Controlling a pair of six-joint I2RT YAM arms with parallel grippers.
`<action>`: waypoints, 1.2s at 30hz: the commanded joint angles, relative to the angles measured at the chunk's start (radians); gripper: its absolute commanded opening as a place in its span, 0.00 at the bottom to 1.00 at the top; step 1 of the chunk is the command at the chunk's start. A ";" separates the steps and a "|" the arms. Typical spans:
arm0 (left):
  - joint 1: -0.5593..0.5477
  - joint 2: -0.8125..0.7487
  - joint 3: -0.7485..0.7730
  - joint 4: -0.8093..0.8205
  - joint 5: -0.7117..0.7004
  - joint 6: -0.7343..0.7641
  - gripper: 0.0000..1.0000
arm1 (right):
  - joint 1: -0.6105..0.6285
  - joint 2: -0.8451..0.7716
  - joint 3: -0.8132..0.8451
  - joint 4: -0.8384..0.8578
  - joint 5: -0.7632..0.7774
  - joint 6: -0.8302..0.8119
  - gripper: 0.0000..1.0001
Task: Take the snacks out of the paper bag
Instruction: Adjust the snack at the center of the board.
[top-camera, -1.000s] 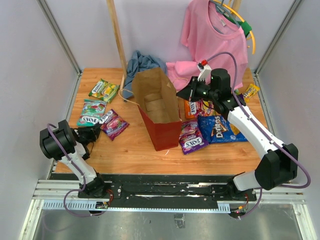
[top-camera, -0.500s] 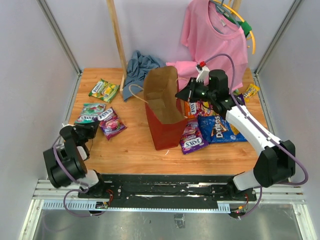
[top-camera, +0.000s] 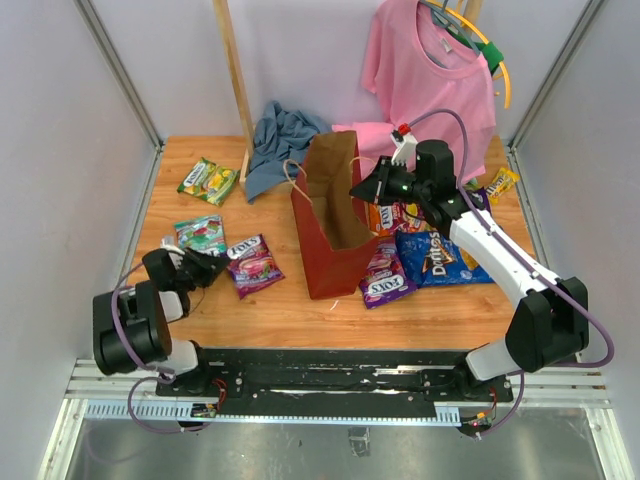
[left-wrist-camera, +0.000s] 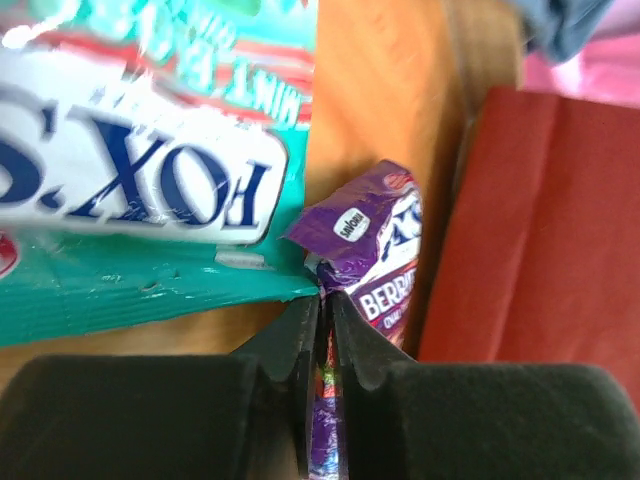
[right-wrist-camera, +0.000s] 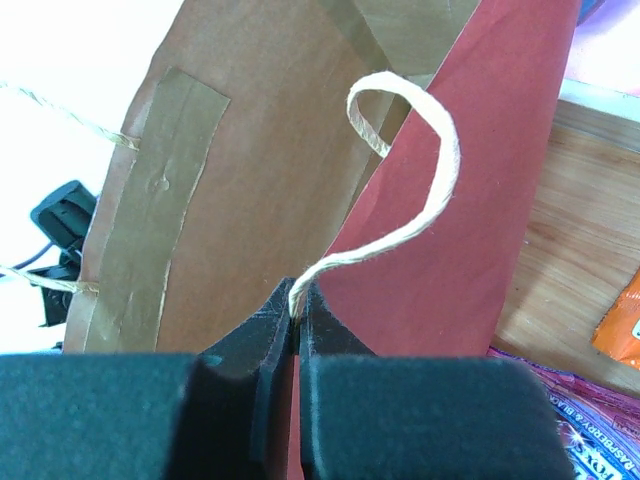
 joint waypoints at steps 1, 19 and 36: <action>-0.006 0.120 -0.052 0.136 0.142 0.046 0.24 | 0.008 -0.016 -0.004 0.004 -0.001 0.001 0.01; 0.004 -0.041 0.049 -0.304 -0.275 0.204 1.00 | 0.017 0.012 0.010 -0.006 -0.002 -0.008 0.01; 0.025 -0.350 -0.086 -0.380 -0.181 -0.149 1.00 | 0.016 -0.009 0.004 -0.041 0.031 -0.031 0.01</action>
